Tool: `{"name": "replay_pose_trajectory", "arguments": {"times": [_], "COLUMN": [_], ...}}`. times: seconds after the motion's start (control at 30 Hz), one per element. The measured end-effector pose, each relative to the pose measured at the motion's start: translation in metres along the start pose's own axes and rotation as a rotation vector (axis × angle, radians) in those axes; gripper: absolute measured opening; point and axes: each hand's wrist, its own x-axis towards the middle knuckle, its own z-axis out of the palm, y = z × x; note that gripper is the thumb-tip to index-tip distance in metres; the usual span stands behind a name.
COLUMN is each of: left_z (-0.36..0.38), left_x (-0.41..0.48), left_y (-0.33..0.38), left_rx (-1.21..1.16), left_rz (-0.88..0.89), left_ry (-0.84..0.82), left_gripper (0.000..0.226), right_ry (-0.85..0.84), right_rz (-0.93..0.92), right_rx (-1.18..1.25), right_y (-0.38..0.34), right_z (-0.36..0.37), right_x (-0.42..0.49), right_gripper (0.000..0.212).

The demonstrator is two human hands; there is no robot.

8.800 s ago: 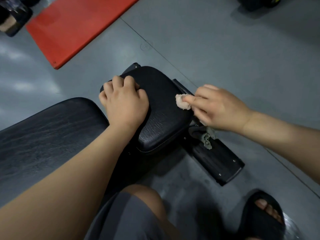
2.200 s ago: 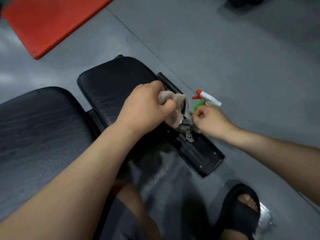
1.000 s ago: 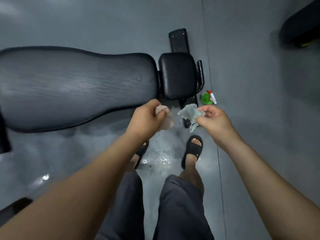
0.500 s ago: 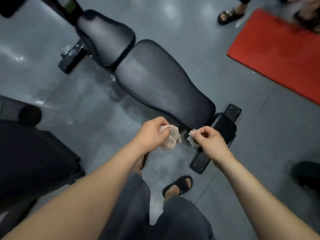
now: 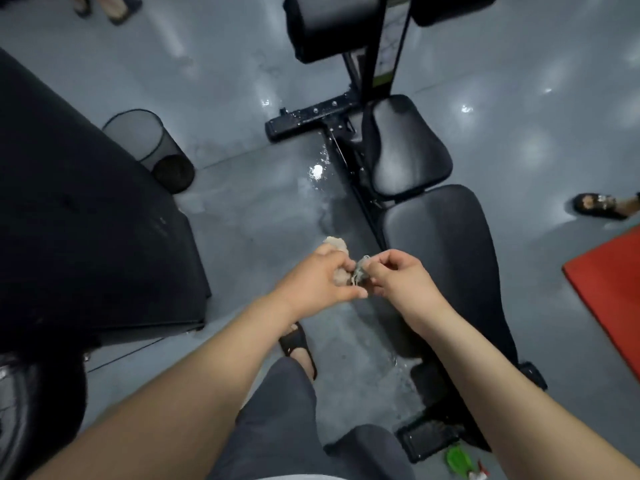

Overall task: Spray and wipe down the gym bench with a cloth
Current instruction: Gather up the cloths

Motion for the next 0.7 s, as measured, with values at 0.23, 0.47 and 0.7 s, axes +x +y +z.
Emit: {"name": "replay_pose_trajectory", "arguments": {"times": [0.23,0.47,0.7], "left_z": [-0.135,-0.240,-0.339], "left_x": [0.042,0.093,0.160], "left_y": [-0.038,-0.052,-0.095], "left_rx": [-0.017,-0.243,-0.294], "left_rz": [0.088,-0.167,-0.317], "left_ry": [0.207,0.395,0.435], "left_gripper": [0.011,0.020,0.015], "right_ry": [-0.057,-0.179,-0.425], "right_rz": [-0.089,-0.170,-0.300], "right_rx": [-0.081,-0.233,-0.504], "right_y": [-0.119,-0.214,-0.299], "right_z": [0.086,0.144,0.196], "right_x": [0.079,0.153,0.284], "right_gripper": [0.008,0.020,0.010]}}
